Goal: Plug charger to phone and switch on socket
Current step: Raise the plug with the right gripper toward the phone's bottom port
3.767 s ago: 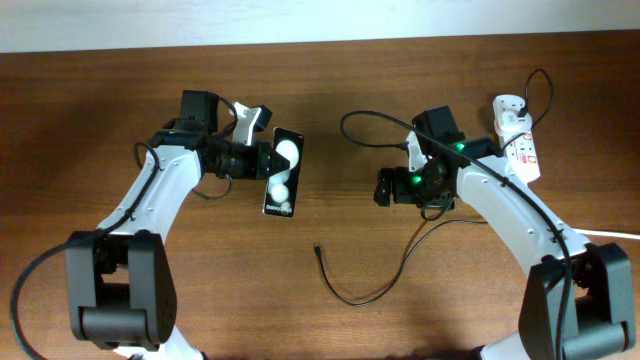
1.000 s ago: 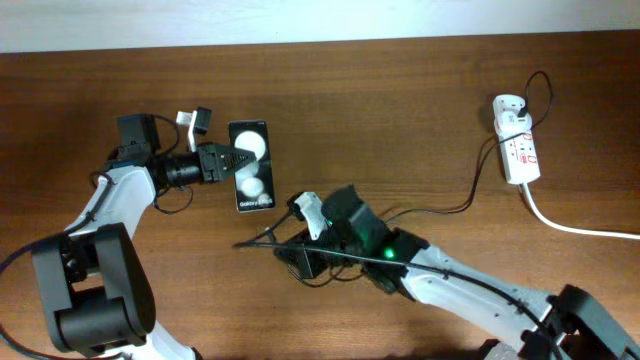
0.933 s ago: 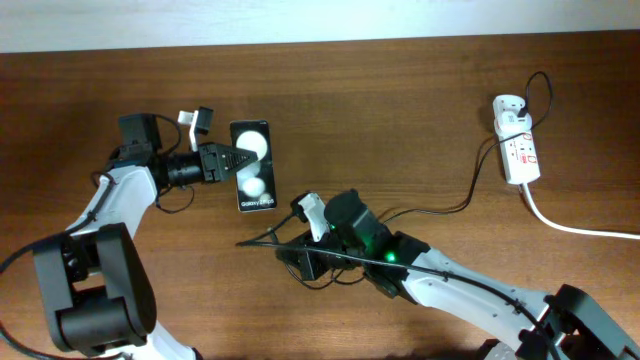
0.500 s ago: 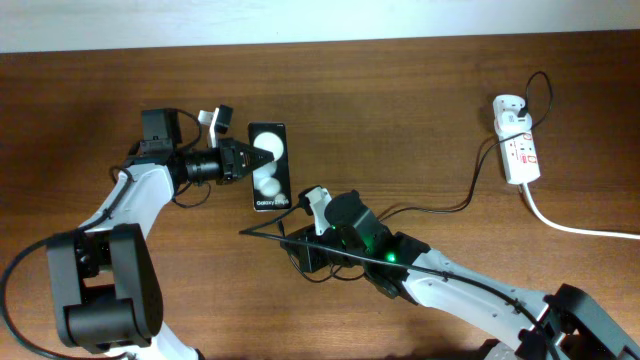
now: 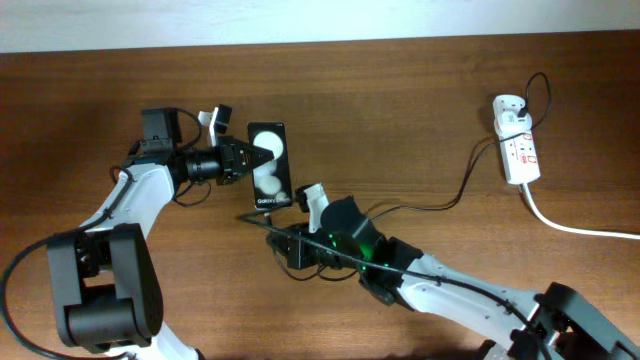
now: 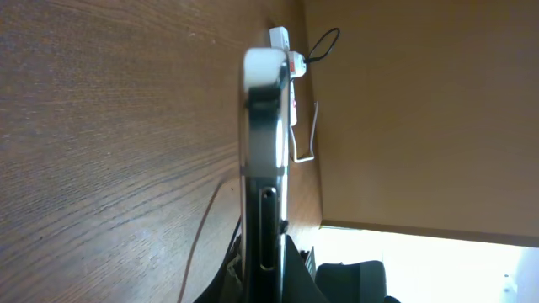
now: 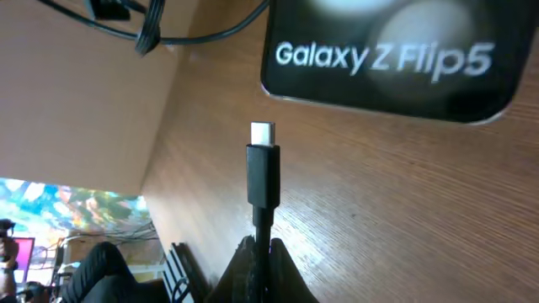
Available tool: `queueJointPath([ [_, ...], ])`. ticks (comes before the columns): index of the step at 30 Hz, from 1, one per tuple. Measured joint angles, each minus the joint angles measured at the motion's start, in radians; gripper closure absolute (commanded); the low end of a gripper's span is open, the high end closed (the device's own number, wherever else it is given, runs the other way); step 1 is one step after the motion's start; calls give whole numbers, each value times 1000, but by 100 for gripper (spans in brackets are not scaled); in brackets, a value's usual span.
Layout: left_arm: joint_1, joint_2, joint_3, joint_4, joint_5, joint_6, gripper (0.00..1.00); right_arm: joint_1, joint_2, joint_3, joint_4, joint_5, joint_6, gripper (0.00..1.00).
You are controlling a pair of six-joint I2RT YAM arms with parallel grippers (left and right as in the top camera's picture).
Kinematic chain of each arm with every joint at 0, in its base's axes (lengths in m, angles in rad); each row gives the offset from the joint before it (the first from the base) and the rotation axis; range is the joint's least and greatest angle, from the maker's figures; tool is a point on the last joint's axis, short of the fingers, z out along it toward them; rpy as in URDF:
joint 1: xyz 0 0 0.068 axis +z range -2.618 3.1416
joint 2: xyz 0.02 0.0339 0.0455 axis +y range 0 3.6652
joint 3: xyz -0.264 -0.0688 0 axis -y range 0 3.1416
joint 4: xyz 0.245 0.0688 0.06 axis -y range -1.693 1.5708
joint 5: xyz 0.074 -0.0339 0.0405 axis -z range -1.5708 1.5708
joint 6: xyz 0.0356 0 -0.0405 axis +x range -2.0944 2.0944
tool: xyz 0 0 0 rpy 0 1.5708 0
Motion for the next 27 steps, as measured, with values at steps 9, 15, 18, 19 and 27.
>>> queueJointPath([
  [9, 0, 0, 0, 0, 0, -3, 99, 2, 16, -49, 42, 64, 4, 96],
  [15, 0, 0, 0, -1, 8, -60, 99, 2, 16, -49, 47, 93, 34, 96],
  [18, 0, 0, 0, -1, 8, -63, 100, 2, 16, -49, 64, 97, 42, 96],
  [19, 0, 0, 0, -1, 8, -63, 100, 2, 16, -49, 68, 93, 43, 96],
  [27, 0, 0, 0, -1, 8, -64, 100, 2, 16, -49, 70, 89, 45, 96],
])
